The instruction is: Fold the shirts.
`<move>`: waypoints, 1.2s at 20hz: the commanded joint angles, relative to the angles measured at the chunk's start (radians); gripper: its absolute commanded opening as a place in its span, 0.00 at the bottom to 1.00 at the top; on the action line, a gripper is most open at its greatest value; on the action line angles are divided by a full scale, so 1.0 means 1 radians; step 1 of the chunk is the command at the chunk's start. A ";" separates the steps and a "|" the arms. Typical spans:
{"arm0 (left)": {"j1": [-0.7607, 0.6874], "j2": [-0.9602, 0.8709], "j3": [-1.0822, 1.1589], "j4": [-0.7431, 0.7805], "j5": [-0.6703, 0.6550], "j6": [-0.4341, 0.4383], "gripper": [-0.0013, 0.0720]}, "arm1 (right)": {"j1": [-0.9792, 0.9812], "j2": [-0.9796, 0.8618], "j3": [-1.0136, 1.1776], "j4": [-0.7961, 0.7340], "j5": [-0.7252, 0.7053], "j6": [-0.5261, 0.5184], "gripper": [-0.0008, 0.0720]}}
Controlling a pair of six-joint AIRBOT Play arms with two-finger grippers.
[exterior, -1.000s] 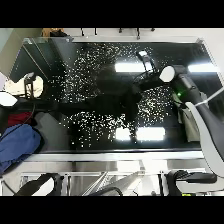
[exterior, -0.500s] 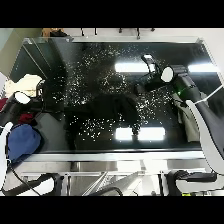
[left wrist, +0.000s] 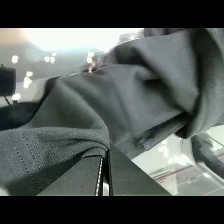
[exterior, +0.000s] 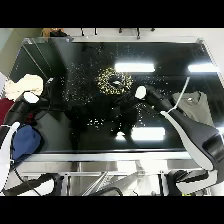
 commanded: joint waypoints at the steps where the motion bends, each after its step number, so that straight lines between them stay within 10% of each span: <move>1: -0.045 -0.001 0.000 0.005 0.025 0.001 0.04 | 0.019 -0.052 -0.010 0.064 -0.049 -0.063 0.93; 4: -0.052 -0.001 0.000 0.008 0.026 0.001 0.04 | 0.018 -0.055 -0.010 0.064 -0.106 -0.101 0.60; 14: -0.052 -0.001 0.000 0.007 0.016 -0.003 0.04 | -0.112 0.012 -0.009 -0.031 0.004 -0.055 0.71; 21: -0.052 -0.001 0.000 0.006 0.015 -0.004 0.04 | -0.109 -0.107 -0.009 0.251 0.043 -0.212 0.70; 24: -0.052 -0.001 0.000 0.006 0.022 -0.004 0.04 | -0.109 -0.114 -0.009 0.251 0.008 -0.247 0.26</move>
